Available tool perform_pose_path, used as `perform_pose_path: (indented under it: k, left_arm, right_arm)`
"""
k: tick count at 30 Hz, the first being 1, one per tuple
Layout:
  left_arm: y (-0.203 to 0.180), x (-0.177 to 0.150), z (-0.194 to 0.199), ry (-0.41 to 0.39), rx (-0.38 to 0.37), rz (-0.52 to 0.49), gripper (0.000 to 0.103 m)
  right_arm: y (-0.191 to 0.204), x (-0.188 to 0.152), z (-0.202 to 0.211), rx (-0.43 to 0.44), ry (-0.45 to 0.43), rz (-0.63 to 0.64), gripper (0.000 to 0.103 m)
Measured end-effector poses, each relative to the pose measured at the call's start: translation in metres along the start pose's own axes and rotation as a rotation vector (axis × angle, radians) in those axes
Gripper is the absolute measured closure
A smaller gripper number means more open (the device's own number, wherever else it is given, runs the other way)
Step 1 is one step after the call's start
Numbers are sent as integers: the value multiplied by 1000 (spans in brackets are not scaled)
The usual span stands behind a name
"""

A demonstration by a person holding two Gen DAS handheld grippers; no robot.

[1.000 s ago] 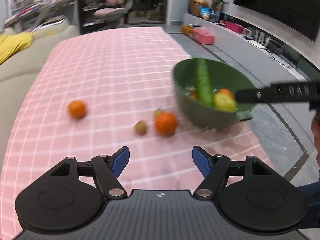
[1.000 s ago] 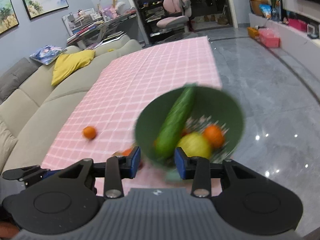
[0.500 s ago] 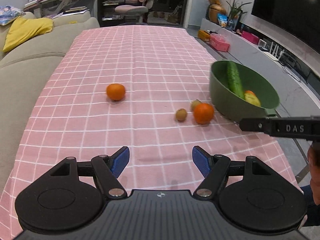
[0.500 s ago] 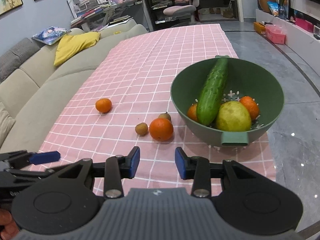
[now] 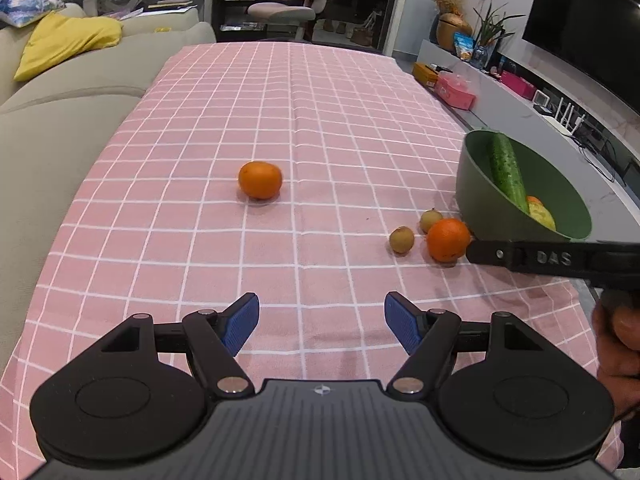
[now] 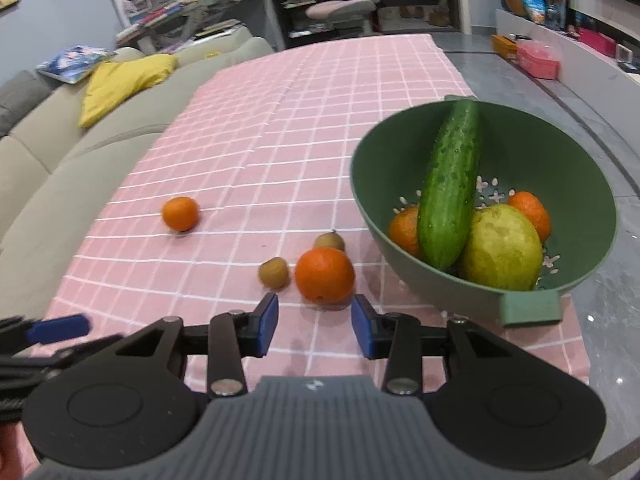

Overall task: Organize fruits
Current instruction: 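Grasp an orange with the right tool while the left tool grasps another kiwi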

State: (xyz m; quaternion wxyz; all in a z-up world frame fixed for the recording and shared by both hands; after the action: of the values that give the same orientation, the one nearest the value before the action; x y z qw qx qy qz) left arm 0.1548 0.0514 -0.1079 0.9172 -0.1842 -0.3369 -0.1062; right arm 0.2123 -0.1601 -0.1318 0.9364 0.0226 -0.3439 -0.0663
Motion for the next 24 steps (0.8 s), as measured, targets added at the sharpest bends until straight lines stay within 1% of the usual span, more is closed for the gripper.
perform_pose_path:
  k: [4, 8, 11, 14, 17, 20, 21, 22, 23, 24]
  left_arm:
    - [8, -5, -2, 9, 6, 26, 19]
    - [8, -9, -3, 17, 1, 25, 19]
    - [10, -9, -5, 23, -4, 26, 19]
    - [10, -9, -7, 26, -4, 25, 19]
    - [10, -8, -10, 29, -5, 24, 19]
    - [6, -3, -17, 28, -12, 12, 19]
    - [3, -1, -21, 27, -19, 3, 20]
    - [0, 1, -24, 23, -34, -9, 24]
    - [-4, 3, -29, 23, -58, -25, 26]
    - [-9, 5, -35, 31, -87, -42, 32]
  right_arm:
    - [4, 4, -15, -31, -3, -2, 62]
    - [7, 7, -27, -52, -5, -4, 63]
    - [8, 7, -38, -35, 16, -27, 63]
    - [11, 8, -45, -33, 10, -26, 65]
    - [12, 9, -45, -30, 5, -25, 65]
    - [7, 6, -42, -17, 17, -32, 66]
    - [4, 5, -40, -15, 23, -38, 66]
    - [2, 3, -38, -12, 29, -40, 66]
    - [-1, 2, -37, -9, 33, -42, 66]
    - [-5, 0, -35, -7, 40, -46, 66]
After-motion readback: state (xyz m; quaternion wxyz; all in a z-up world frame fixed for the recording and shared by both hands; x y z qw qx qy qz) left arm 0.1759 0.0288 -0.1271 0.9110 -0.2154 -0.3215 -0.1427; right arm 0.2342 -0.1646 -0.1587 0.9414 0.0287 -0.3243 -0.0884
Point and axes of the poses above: each gripper's, at about its wrist camera, not at the fingertips, and z roughly against the way its jaws point, y to its left, x to its top, the point moved 8 cm from there along -z, roughly the way its jaws point, and after that the axes turned 11 degrees about -x, right-handed, at the moved point
